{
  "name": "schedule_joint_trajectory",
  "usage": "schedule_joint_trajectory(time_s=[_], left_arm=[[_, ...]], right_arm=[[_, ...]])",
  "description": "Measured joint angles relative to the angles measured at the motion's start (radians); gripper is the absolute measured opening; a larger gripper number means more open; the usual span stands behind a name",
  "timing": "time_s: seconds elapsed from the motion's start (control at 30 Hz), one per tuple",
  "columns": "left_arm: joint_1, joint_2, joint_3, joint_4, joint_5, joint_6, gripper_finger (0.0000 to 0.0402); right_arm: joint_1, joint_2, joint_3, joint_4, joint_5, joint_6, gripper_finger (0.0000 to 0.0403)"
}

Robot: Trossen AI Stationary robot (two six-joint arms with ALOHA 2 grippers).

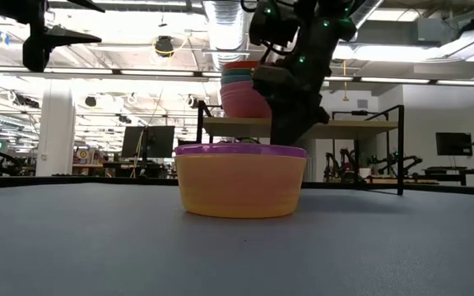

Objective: Place and stack bowls onto a shelf
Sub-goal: Put the small green bowl on the shelf

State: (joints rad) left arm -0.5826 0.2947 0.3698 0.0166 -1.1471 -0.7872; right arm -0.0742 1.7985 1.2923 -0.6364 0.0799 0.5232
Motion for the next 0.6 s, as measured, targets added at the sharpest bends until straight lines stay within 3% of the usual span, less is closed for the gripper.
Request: schedule_joint_trajectory(time_s=[0.4,0.6], left_arm=[[0.000,0.000,0.000,-0.005,0.000,-0.007,0.0209],[0.000,0.000,0.000,-0.008,0.000,-0.007,0.0209]], right_arm=[[-0.007,0.022,-0.015,0.012,-0.001,0.000,0.0117],[-0.021,0.022,-0.015,0.003,-0.006,0.000,0.0058]])
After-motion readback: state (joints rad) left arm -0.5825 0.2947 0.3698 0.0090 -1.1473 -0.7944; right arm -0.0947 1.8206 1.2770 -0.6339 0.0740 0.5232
